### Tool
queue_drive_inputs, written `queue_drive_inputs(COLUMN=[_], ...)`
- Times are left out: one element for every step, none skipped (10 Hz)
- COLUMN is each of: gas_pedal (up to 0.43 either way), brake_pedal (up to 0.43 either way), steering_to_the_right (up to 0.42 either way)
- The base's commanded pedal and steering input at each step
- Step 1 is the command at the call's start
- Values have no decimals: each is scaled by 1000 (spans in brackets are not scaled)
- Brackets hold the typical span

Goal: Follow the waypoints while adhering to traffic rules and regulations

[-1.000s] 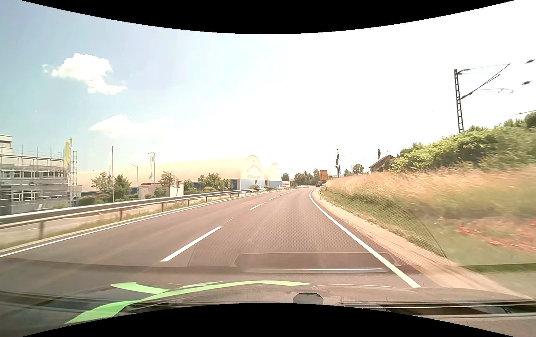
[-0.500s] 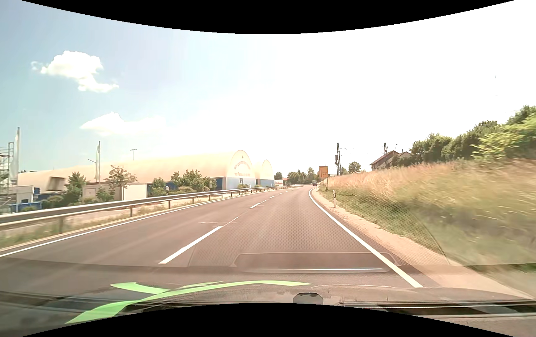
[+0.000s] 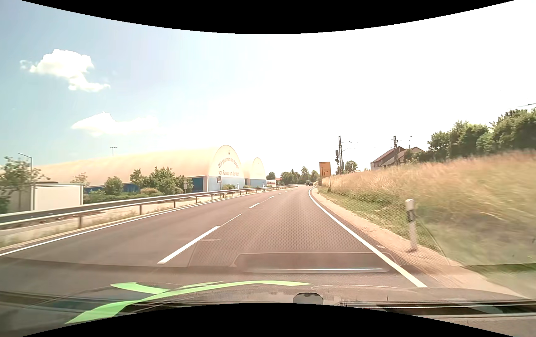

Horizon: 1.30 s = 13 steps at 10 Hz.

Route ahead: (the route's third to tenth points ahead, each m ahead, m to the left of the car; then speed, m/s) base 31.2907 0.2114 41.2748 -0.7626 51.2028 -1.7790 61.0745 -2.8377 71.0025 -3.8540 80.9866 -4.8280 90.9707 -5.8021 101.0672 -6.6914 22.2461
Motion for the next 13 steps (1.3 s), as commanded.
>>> queue_drive_inputs(gas_pedal=[240, 240, 240, 240, 220, 189, 169, 169, 177, 197, 220, 240, 248], brake_pedal=[0, 0, 0, 0, 0, 0, 0, 0, 0, 0, 0, 0, 0], steering_to_the_right=[10, 10, 10, 10, 10, 10, 10, 10, 10, 10, 9, 9, 9])
